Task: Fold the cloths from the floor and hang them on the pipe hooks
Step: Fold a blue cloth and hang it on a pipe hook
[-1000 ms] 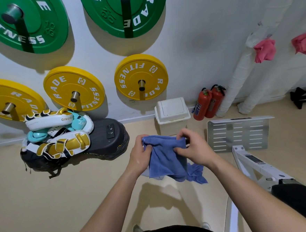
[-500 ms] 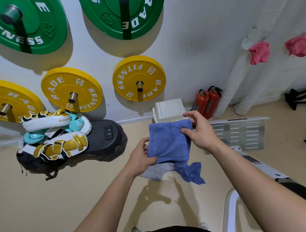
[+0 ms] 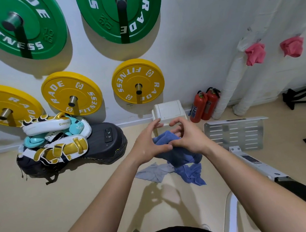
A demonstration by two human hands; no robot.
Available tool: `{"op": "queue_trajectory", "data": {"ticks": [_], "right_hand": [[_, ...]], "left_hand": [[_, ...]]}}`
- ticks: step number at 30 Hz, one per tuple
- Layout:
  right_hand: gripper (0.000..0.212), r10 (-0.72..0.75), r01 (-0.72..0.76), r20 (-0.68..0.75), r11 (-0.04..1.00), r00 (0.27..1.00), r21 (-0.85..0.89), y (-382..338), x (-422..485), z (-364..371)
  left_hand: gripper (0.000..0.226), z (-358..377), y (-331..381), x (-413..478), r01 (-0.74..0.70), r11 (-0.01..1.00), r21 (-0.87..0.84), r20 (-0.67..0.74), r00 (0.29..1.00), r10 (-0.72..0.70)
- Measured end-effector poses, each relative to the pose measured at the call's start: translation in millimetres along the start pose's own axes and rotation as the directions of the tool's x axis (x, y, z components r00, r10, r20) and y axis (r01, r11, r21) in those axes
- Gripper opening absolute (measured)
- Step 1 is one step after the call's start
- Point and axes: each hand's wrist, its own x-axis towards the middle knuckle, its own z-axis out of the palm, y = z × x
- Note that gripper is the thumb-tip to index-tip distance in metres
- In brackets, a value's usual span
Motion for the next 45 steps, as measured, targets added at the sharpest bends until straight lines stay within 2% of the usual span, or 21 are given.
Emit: {"op": "queue_trajectory", "data": {"ticks": [2,4,6,8,12,15,18,26,30,32,35,38,41,43,45], "right_hand": [[0.049,-0.021,0.022,-0.056,1.0,0.998,0.011,1.3,0.8,0.6],[0.045,-0.033,0.037,-0.079,0.998,0.996,0.051,5.5,0.0,-2.2],[0.045,0.005,0.001,-0.055,0.994,0.998,0.106,12.4,-4.1,-6.9],[0.039,0.047,-0.046,-0.009,0.995,0.999,0.09,23.5,-10.5,-10.6],[0.029,0.135,-0.136,0.016,0.983,0.991,0.122,46.1,-24.6,-11.7],[0.027,0.15,-0.144,-0.031,0.977,0.988,0.158,52.3,-35.0,-15.4],[0.026,0.142,-0.138,-0.02,0.979,0.99,0.148,53.5,-41.1,-18.6],[0.021,0.081,-0.083,-0.023,0.994,0.996,-0.069,58.1,-39.7,-22.0],[0.025,0.054,-0.06,-0.032,0.972,0.998,-0.228,58.9,-42.4,-27.1],[0.027,0.087,-0.092,-0.03,0.955,0.996,-0.284,63.7,-45.2,-30.7],[0.027,0.119,-0.138,-0.086,0.953,0.989,-0.271,67.6,-46.6,-31.9],[0.046,0.048,-0.094,-0.171,0.957,0.984,-0.273,55.4,-38.9,-27.9],[0.07,0.03,-0.054,-0.084,0.951,0.996,-0.303,40.6,-27.2,-21.8],[0.055,0.1,-0.093,0.012,0.958,0.995,-0.272,39.1,-22.6,-17.3],[0.022,0.139,-0.119,0.045,0.946,0.989,-0.301,46.1,-23.2,-14.0]], "left_hand": [[0.069,1.2,9.0,8.3,-0.012,0.999,0.031,0.066,0.998,0.01],[0.039,1.7,12.4,13.5,-0.028,1.0,0.011,0.053,0.998,0.027],[0.023,1.1,13.8,16.0,-0.034,0.999,-0.037,-0.015,0.999,0.034],[0.016,-1.2,11.9,18.0,-0.036,0.998,-0.051,-0.098,0.995,0.031],[0.015,-3.5,3.8,21.4,0.013,0.997,-0.079,-0.154,0.988,-0.025],[0.017,-3.0,-0.4,23.1,0.076,0.989,-0.123,-0.211,0.972,-0.101],[0.017,-2.7,-1.8,23.0,0.112,0.979,-0.168,-0.237,0.96,-0.15],[0.017,5.1,0.8,25.1,0.141,0.98,-0.144,-0.213,0.962,-0.169],[0.015,1.5,0.1,26.9,0.157,0.976,-0.15,-0.277,0.941,-0.194],[0.013,-2.8,2.4,27.9,0.118,0.983,-0.139,-0.29,0.945,-0.154],[0.014,-6.4,9.4,29.3,0.01,0.999,-0.044,-0.194,0.981,-0.018],[0.017,-2.9,17.2,32.3,-0.051,0.998,0.032,-0.106,0.993,0.054],[0.018,1.3,22.5,35.1,-0.082,0.996,0.024,-0.061,0.995,0.083],[0.017,3.7,25.1,35.4,-0.103,0.994,0.026,-0.058,0.993,0.105],[0.016,4.0,26.6,35.8,-0.104,0.994,0.038,-0.085,0.991,0.107]]}}
